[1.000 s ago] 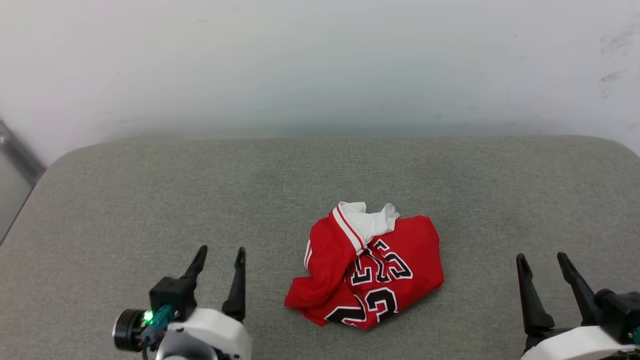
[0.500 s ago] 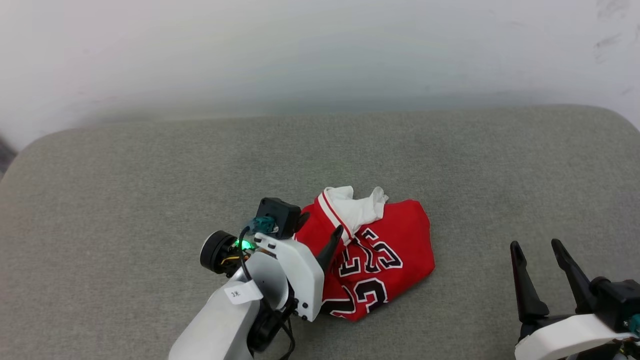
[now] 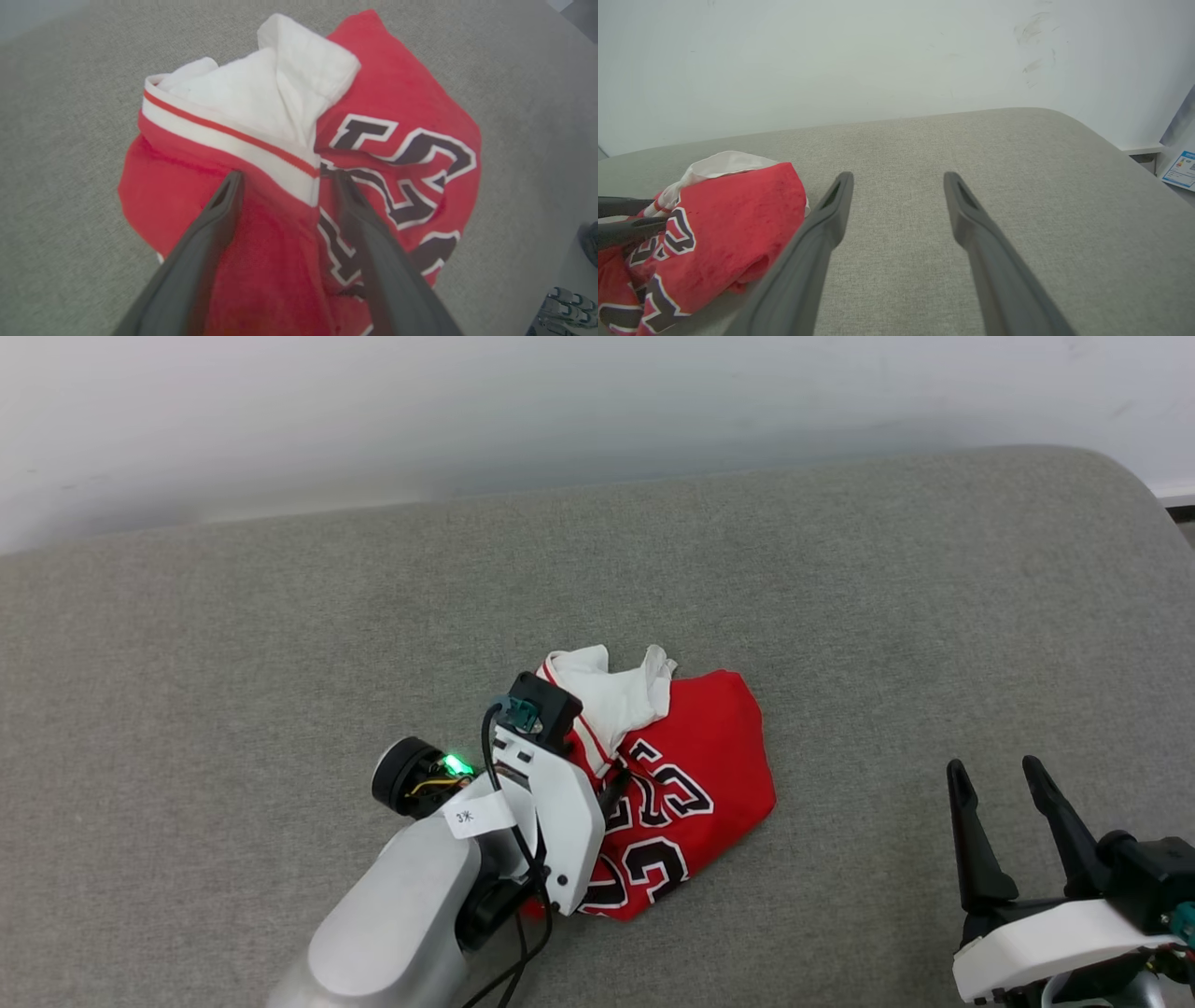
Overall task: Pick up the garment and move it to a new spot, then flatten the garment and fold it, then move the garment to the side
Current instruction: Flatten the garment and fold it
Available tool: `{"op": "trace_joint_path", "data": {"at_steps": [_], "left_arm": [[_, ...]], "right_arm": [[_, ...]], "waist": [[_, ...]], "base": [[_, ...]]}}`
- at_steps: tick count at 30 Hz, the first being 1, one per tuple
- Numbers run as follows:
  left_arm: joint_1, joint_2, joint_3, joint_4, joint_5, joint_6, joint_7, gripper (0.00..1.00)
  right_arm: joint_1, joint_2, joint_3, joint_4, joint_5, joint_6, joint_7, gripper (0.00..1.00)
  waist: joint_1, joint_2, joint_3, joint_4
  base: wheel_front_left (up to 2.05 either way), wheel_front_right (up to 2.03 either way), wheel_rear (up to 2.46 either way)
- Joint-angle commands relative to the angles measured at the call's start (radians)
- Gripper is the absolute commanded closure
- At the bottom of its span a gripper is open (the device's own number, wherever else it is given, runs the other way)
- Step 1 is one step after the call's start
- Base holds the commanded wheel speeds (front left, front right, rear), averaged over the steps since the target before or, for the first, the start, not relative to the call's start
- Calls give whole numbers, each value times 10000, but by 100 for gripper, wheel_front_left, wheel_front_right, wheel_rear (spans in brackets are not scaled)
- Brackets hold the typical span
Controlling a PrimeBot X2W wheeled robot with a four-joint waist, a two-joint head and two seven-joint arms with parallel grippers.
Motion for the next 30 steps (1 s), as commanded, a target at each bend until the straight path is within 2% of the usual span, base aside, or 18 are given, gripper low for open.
{"op": "trace_joint_path", "data": {"at_steps": [1, 6, 9, 13, 18, 19, 21, 27, 30], "left_arm": [[-157, 11, -1, -23, -25, -32, -120, 100], [-272, 89, 143, -276, 67, 120, -601, 100], [-145, 171, 337, -607, 149, 376, -1102, 100], [492, 304, 808, -1167, 65, 969, -1810, 100], [1811, 518, 1546, -1755, -283, 1873, -2279, 100], [2427, 587, 1829, -1885, -516, 2179, -2350, 100], [3017, 645, 2064, -1955, -718, 2440, -2380, 100], [4773, 651, 2519, -1837, -1427, 2938, -2201, 100], [5223, 559, 2588, -1732, -1696, 2997, -2125, 100]], "right_arm": [[-124, 10, -6, 63, 63, -2, -73, 0], [-158, 10, -109, 209, 68, -3, -143, 0], [-114, 10, -151, 262, 58, -3, -163, 0], [-15, 9, -183, 309, 99, -3, -139, 0], [145, 10, -243, 289, 139, -3, -64, 0], [171, 10, -265, 275, 136, -2, -24, 0], [219, 9, -272, 249, 104, -3, 42, 0], [301, 9, -238, 181, 57, -3, 144, 0], [320, 9, -225, 159, 29, -2, 187, 0]], "waist": [[-1, 0, 42, -21], [-1, 0, -6, 104], [-1, 0, -130, 266], [-1, 0, -344, 479], [-1, 0, -548, 799], [-1, 0, -606, 933], [-1, 0, -653, 1056], [-1, 0, -768, 1273], [-1, 0, -813, 1307]], "base": [[0, 0, 0], [0, 0, 0], [0, 0, 0], [0, 0, 0], [0, 0, 0], [0, 0, 0], [0, 0, 0], [0, 0, 0], [0, 0, 0]]}}
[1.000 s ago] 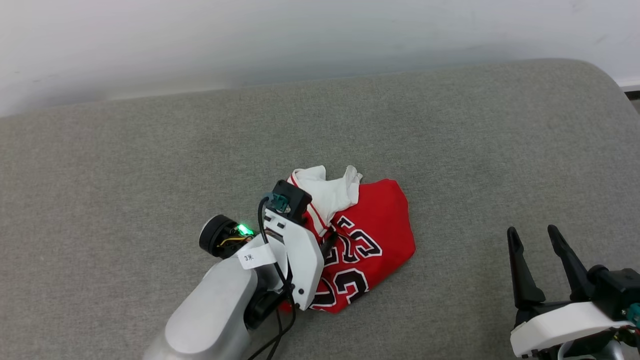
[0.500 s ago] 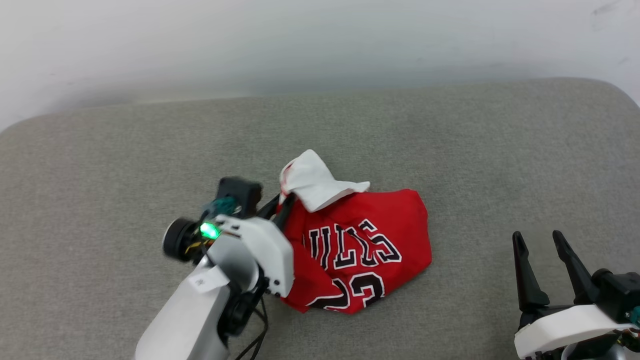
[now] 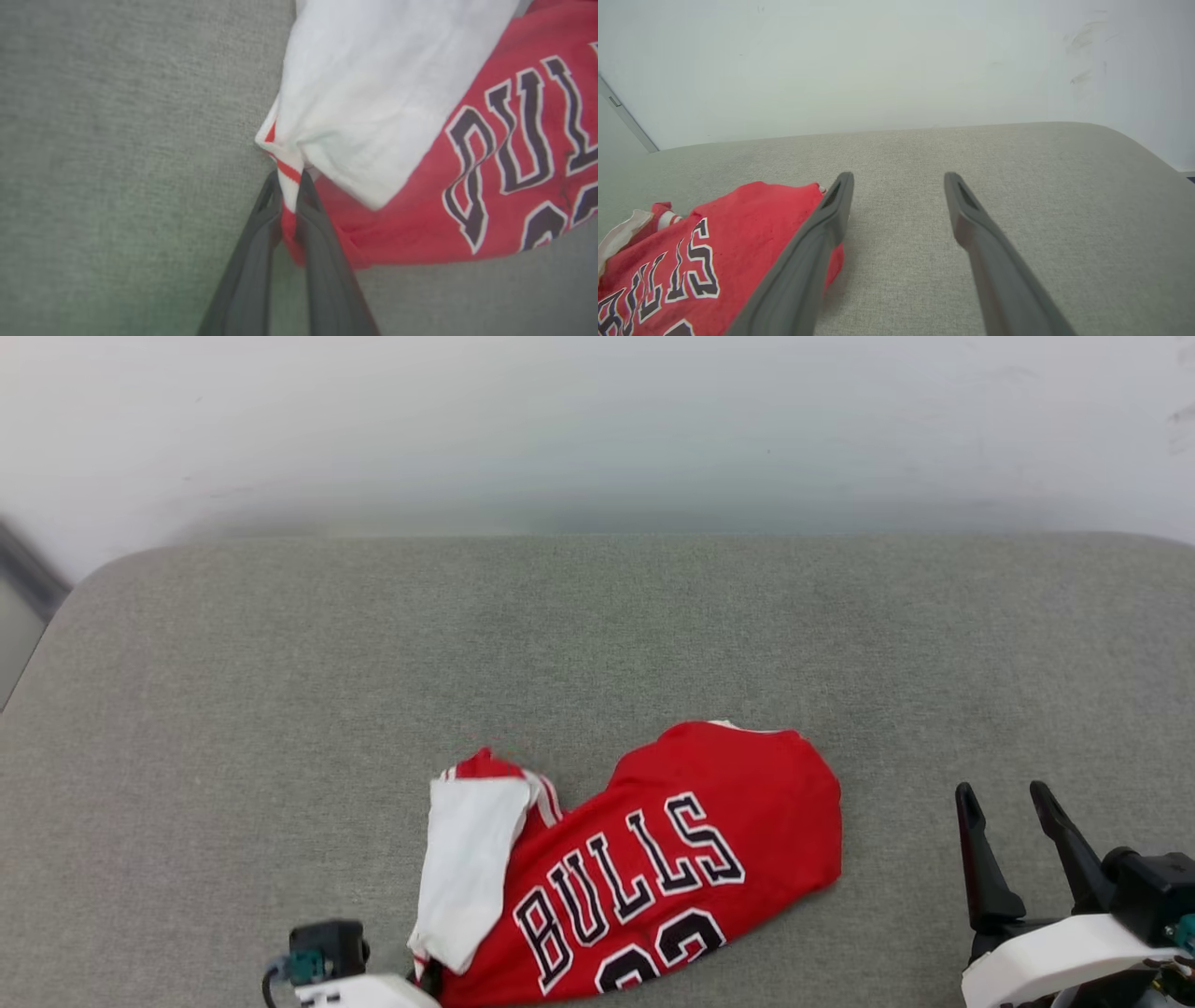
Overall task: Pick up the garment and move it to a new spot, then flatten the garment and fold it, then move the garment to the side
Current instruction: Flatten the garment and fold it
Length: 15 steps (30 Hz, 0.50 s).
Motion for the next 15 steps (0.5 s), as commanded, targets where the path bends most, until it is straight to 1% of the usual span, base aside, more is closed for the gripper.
{"op": "trace_joint_path", "data": {"at_steps": [1, 3, 4, 5, 6, 9, 15], "left_arm": [[176, -23, -16, 70, -29, 54, 47, 100], [432, -73, -87, 228, -109, 48, 116, 100], [540, -117, -124, 301, -152, 40, 131, 72], [630, -115, -162, 366, -143, 37, 114, 34], [679, -112, -215, 415, -82, 51, 79, 0], [545, -106, -290, 336, 136, 27, -296, 0], [77, -6, -360, -224, 795, -31, -1523, 0]], "right_arm": [[95, 10, 9, -54, -46, -3, 34, 0], [126, 10, 30, -67, -70, -2, 44, 0], [145, 9, 39, -69, -80, -2, 53, 0], [162, 9, 51, -65, -88, -3, 58, 0], [174, 9, 49, -68, -89, -3, 83, 0], [288, 10, 10, -95, -107, -3, 119, 0], [419, 10, -61, -190, -105, -3, 201, 0]], "waist": [[-1, -1, -32, 17], [-1, -1, -102, 22], [-1, -1, -158, 20], [-1, -1, -217, 12], [-1, -1, -283, 7], [-1, -1, -488, 3], [-1, -1, -776, -83]], "base": [[0, 0, 0], [0, 0, 0], [0, 0, 0], [0, 0, 0], [0, 0, 0], [0, 0, 0], [0, 0, 0]]}}
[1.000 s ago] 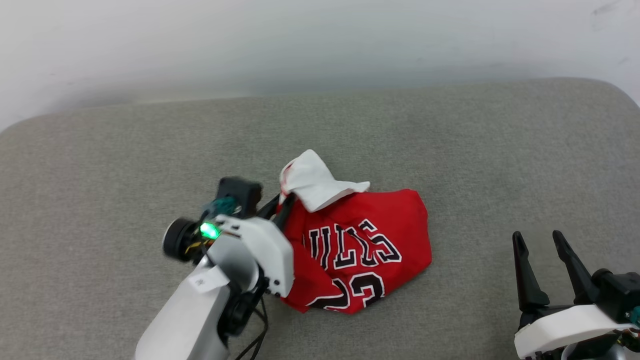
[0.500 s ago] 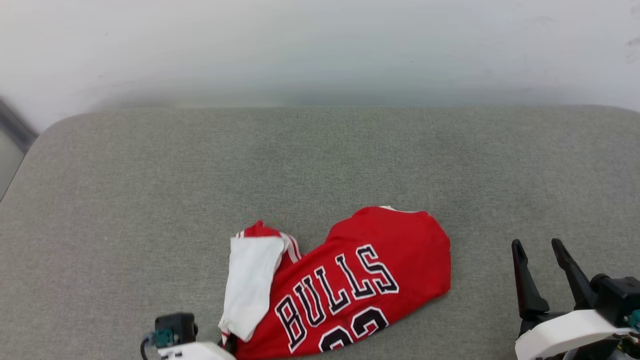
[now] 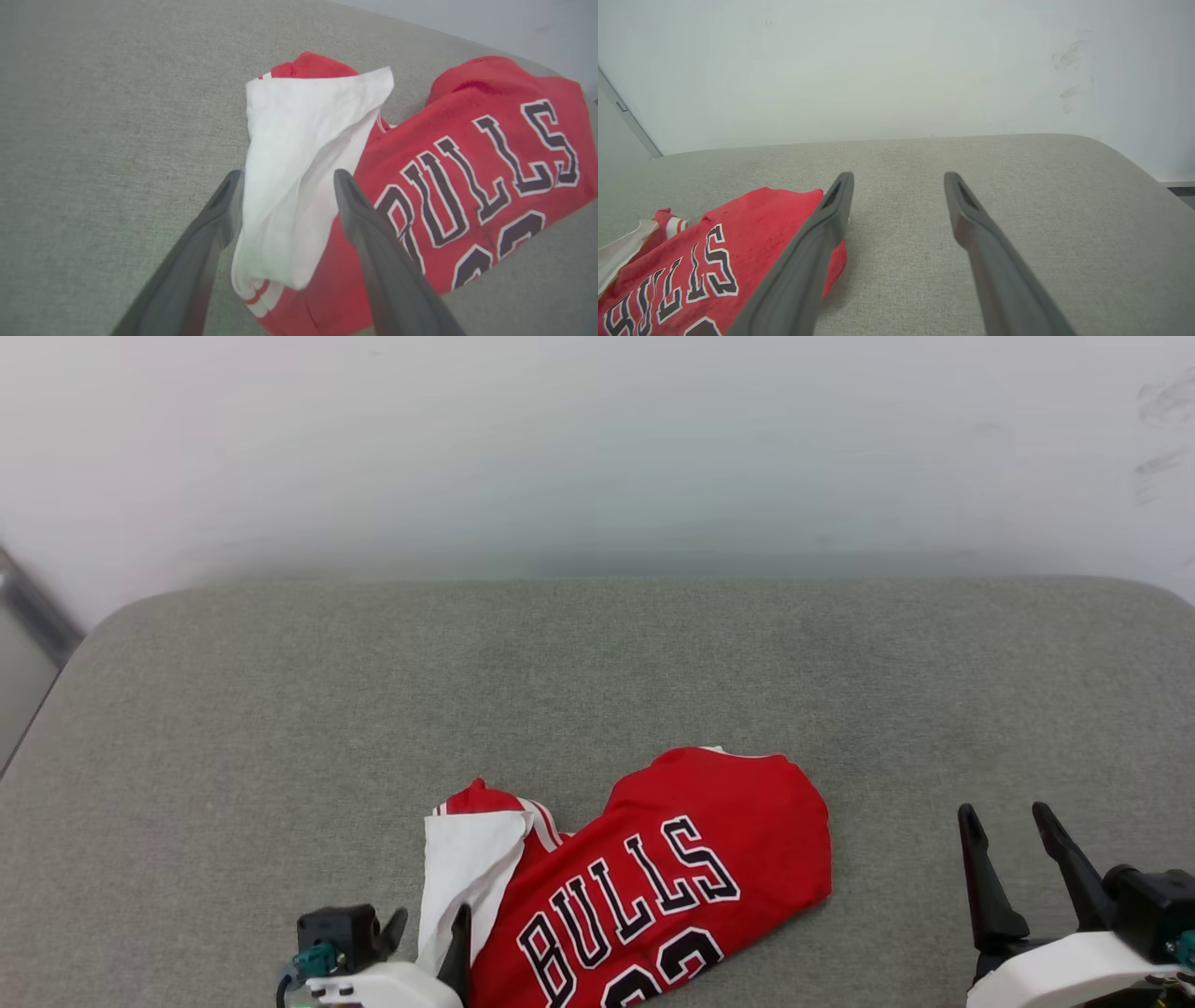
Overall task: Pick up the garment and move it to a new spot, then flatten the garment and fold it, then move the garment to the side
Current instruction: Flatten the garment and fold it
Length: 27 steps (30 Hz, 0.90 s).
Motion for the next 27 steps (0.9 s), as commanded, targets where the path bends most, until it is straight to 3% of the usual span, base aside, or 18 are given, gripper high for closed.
{"op": "trace_joint_path", "data": {"at_steps": [1, 6, 9, 16, 21, 25, 26, 27], "left_arm": [[-152, 27, -34, -122, 124, -12, -195, 0], [-449, 171, -134, -650, 606, -7, -838, 0], [-681, 337, -356, -807, 793, -153, -595, 0], [-1620, 863, -1090, -521, 249, -1172, 2084, 0], [-2191, 1160, -1232, -132, -200, -1544, 3579, 0], [-2527, 1336, -1188, 98, -366, -1722, 4020, 0], [-2576, 1341, -1167, 128, -400, -1753, 4009, 31], [-2622, 1339, -1135, 134, -434, -1767, 3956, 50]], "right_arm": [[86, 7, -37, -54, -10, -3, -5, 0], [109, 8, -36, -100, 40, -3, 18, 0], [122, 8, -89, -141, 72, -2, 26, 0], [51, 8, -103, -208, 45, -2, 67, 0], [-160, 7, -48, -204, 77, -2, 28, 0], [-305, 7, -75, -159, 101, -3, -40, 0], [-331, 7, -93, -145, 91, -3, -50, 0], [-371, 9, -108, -135, 77, -2, -57, 0]], "waist": [[0, 0, -57, -40], [0, 0, -122, -149], [0, 0, -89, -157], [0, 0, 155, -173], [0, 0, 510, -293], [0, 0, 755, -401], [0, 0, 803, -420], [0, 0, 835, -426]], "base": [[0, 0, 0], [0, 0, 0], [0, 0, 0], [0, 0, 0], [0, 0, 0], [0, 0, 0], [0, 0, 0], [0, 0, 0]]}}
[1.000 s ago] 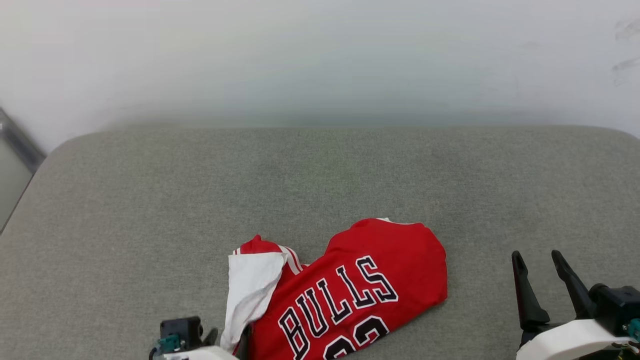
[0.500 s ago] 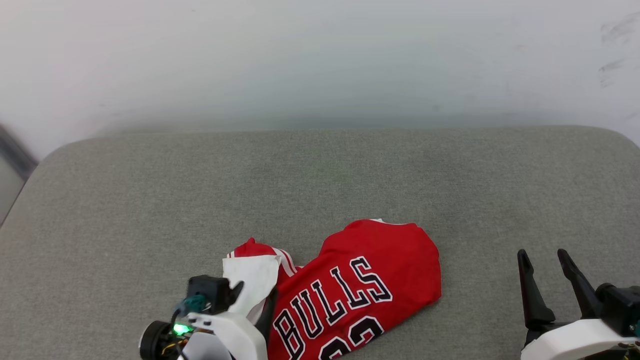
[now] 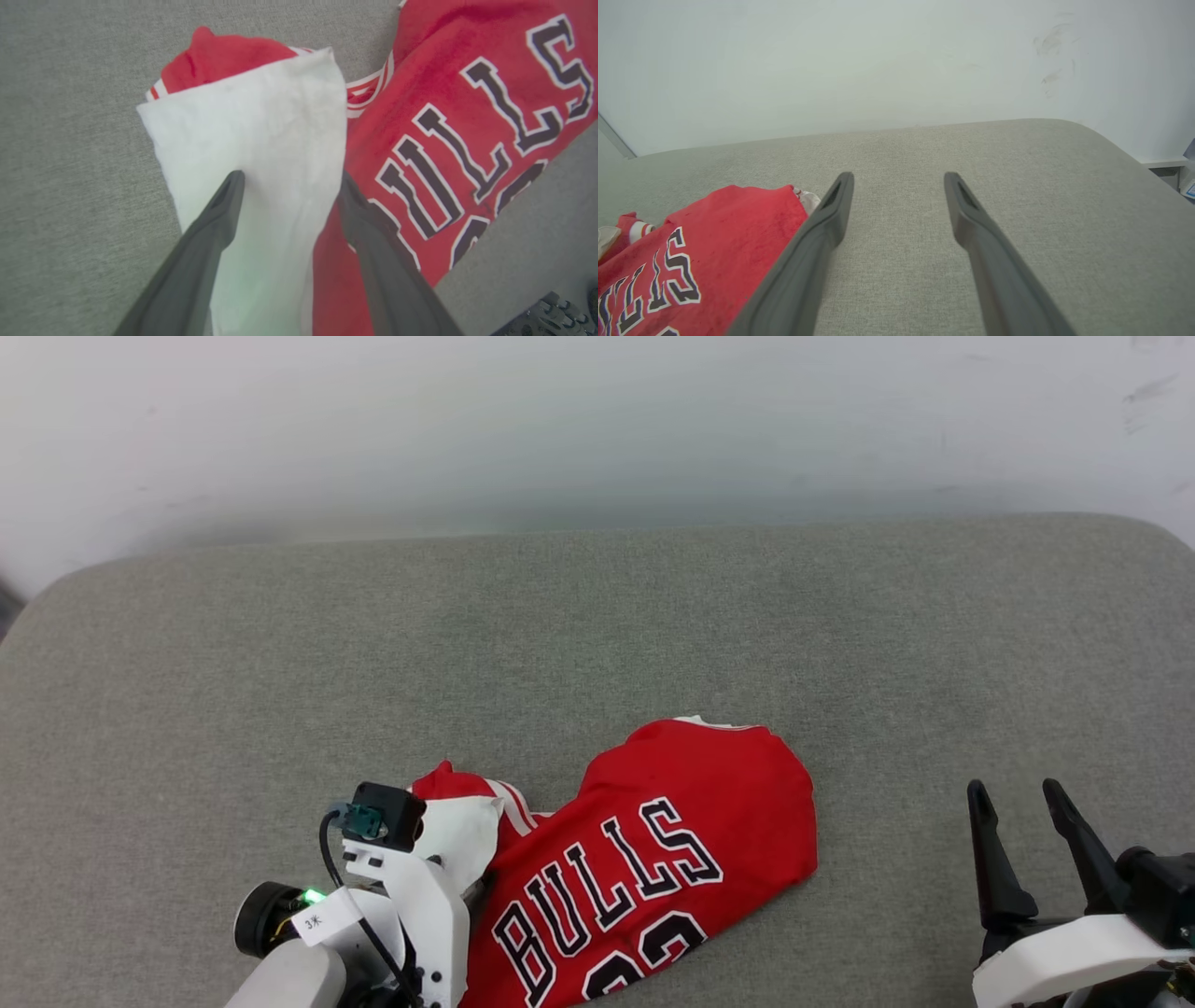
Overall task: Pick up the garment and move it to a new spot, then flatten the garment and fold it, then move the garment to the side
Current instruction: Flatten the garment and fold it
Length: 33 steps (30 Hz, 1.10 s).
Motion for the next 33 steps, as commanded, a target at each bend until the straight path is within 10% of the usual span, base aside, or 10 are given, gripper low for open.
{"op": "trace_joint_path", "data": {"at_steps": [1, 18, 25, 27, 33], "left_arm": [[-140, 31, 53, 1, -28, -30, -97, 89], [1723, 269, 2162, -351, -699, 1786, -1927, 100], [2409, -159, 2334, 575, -1318, 1629, -2212, 100], [2353, -233, 2286, 774, -1312, 1519, -2360, 0], [1935, -271, 2228, 684, -739, 1447, -3563, 0]], "right_arm": [[-126, 10, -46, 25, -17, -1, -38, 0], [-153, 9, -179, 110, 28, 0, -72, 0], [-165, 10, -162, 176, 55, 0, -11, 0], [-140, 9, -156, 185, 82, 0, 6, 0], [-4, 11, -180, 149, 120, -1, 41, 0]], "waist": [[-1, 0, 66, -22], [-1, 0, 112, 435], [-1, 0, 82, 484], [-1, 0, 34, 493], [-1, 0, -234, 508]], "base": [[0, 0, 0], [0, 0, 0], [0, 0, 0], [0, 0, 0], [0, 0, 0]]}}
